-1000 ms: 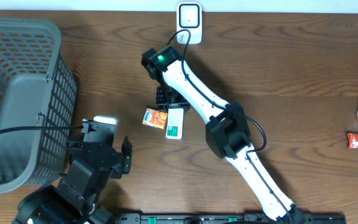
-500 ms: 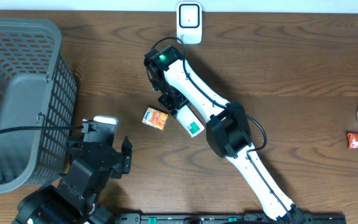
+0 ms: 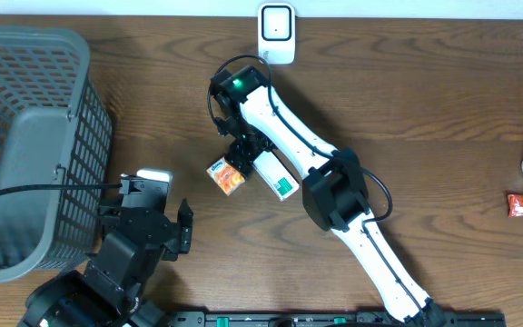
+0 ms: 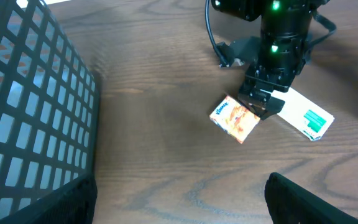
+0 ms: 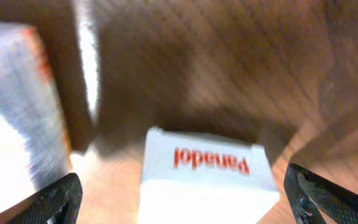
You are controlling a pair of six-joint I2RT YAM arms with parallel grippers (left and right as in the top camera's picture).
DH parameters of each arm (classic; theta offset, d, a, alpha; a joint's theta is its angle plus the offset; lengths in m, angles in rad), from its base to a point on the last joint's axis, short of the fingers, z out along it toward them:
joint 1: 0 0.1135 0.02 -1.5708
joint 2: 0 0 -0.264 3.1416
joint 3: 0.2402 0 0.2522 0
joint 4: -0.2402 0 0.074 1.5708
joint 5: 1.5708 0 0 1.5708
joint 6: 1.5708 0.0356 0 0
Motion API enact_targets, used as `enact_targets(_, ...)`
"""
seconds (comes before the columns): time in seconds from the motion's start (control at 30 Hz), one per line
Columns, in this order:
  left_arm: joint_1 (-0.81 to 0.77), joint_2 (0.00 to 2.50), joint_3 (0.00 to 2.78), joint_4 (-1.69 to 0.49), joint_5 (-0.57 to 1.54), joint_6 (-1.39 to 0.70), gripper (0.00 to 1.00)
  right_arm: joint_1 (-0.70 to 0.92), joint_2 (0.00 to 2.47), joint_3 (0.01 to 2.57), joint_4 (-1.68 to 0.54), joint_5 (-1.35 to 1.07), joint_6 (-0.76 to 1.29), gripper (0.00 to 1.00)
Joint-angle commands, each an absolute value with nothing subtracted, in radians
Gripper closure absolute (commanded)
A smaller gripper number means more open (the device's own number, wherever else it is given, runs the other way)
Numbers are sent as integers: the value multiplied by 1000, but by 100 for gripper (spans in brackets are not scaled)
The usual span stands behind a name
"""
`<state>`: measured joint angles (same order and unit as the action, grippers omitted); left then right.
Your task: Scan the item barcode
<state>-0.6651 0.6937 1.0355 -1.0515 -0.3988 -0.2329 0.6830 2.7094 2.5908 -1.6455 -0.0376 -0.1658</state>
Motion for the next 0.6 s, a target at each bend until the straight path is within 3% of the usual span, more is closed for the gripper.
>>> enact_targets(0.0,-668,693,1032,-1054,-413,-238,15,686,2564,2592,-1649,-65,-114,1)
enact_targets(0.2,-668,693,1032,-1055,-412,-238,15,673,2431,2592,-1671,-60,-85,1)
enact_targets(0.57,-668,693,1032,-1055,-412,-238,15,578,2403,2558,-1699,-88,-55,1)
